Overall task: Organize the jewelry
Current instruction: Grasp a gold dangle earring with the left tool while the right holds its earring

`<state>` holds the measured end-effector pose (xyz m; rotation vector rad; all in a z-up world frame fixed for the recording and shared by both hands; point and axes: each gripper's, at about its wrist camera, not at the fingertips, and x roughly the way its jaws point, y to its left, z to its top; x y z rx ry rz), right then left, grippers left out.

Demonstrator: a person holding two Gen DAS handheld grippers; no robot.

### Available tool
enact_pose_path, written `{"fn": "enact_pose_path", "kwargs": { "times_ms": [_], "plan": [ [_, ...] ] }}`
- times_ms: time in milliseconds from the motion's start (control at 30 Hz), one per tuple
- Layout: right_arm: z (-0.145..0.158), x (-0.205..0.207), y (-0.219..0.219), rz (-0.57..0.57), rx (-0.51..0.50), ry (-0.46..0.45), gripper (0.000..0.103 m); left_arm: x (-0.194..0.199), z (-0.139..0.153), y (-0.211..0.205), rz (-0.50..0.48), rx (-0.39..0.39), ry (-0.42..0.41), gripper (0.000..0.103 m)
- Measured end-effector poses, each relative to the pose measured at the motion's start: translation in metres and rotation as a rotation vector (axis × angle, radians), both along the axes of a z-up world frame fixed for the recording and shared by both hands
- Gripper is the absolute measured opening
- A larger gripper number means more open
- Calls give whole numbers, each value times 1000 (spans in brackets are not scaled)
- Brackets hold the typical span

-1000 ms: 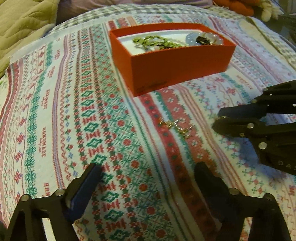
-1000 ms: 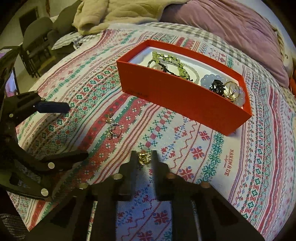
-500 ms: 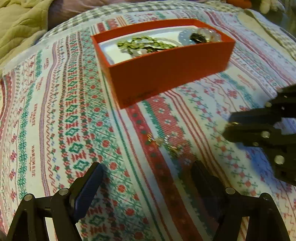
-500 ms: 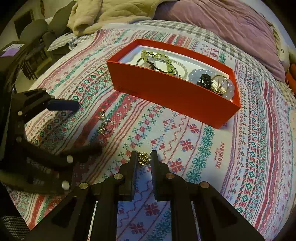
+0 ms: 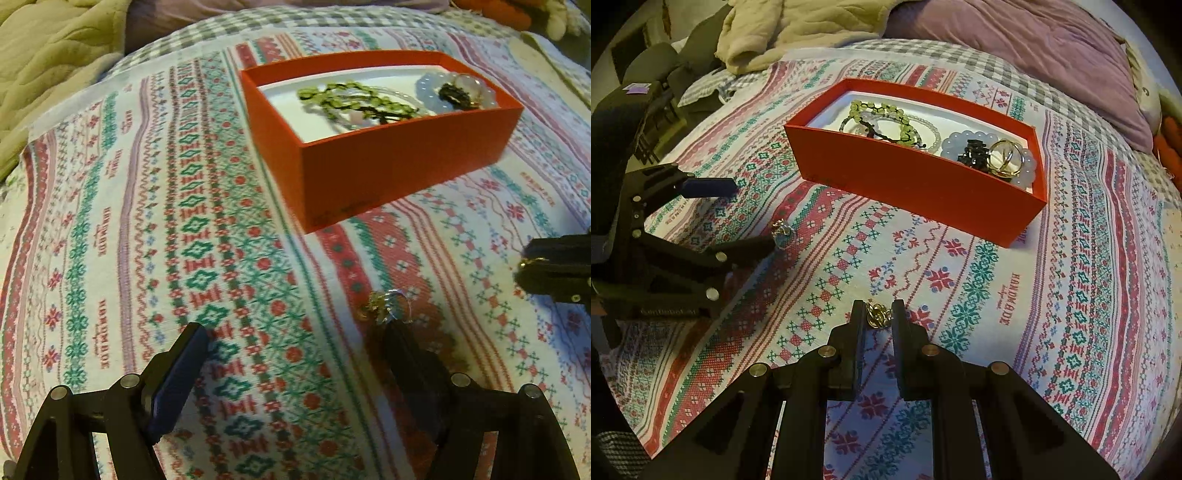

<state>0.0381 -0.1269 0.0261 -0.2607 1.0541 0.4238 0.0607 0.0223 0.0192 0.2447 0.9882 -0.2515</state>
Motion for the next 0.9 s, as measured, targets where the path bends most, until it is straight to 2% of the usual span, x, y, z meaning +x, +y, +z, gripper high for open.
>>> {"fn": "enact_pose_path", "kwargs": {
  "times_ms": [100,167,267,400,567,767,900],
  "plan": [
    [1,1,-2,-4,-1,1,14,-2,2,4,7,-10,7,74],
    [1,1,-3,-8,-2,1,14,-5,5,4,-2,-25,15,62],
    [1,1,-4,-14,-2,2,14,-12,8,1,-40,-66,32,49],
    [1,0,-4,-19,1,6,14,-19,12,-9,-116,-188,80,45],
    [1,2,-5,-21,2,11,14,-17,6,-18,-135,-285,158,40],
    [1,2,-9,-31,6,14,14,-16,3,-25,-117,-281,138,36],
    [2,-1,-12,-39,8,15,14,-11,-1,-36,-129,-247,100,30]
  ]
}}
